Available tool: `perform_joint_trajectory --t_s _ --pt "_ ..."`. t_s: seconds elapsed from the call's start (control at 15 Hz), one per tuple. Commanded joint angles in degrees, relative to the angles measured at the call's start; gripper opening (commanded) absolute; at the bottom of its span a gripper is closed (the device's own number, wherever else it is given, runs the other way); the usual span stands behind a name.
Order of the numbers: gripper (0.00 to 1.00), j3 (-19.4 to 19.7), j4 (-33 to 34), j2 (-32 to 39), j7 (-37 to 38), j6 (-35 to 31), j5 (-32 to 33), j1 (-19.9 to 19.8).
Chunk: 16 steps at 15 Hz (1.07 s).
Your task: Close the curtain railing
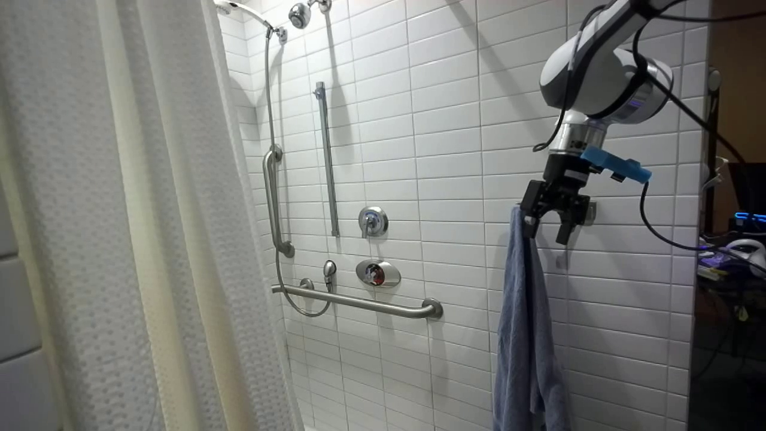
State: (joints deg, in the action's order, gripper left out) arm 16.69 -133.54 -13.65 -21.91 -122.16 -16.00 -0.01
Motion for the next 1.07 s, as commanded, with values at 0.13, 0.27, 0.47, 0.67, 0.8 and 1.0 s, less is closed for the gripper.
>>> perform_joint_trajectory --t_s 0.13,0.27,0.47,0.67,0.8,1.0 --pt "1.0 -2.0 -0.7 -2.2 -8.9 2.1 -9.4 0.2" --pt "1.0 -2.3 -0.9 -2.7 -12.0 3.4 -13.7 0.7" --pt "1.0 -2.6 -1.5 -4.6 -16.3 6.0 -18.9 0.8" --pt "1.0 -5.3 -2.7 -5.4 -18.5 4.3 -25.6 2.3" --pt "1.0 -7.9 -4.8 -6.7 -19.0 1.4 -30.4 3.3" --pt "1.0 -12.1 -7.3 -7.9 -19.1 -2.0 -36.8 5.4"
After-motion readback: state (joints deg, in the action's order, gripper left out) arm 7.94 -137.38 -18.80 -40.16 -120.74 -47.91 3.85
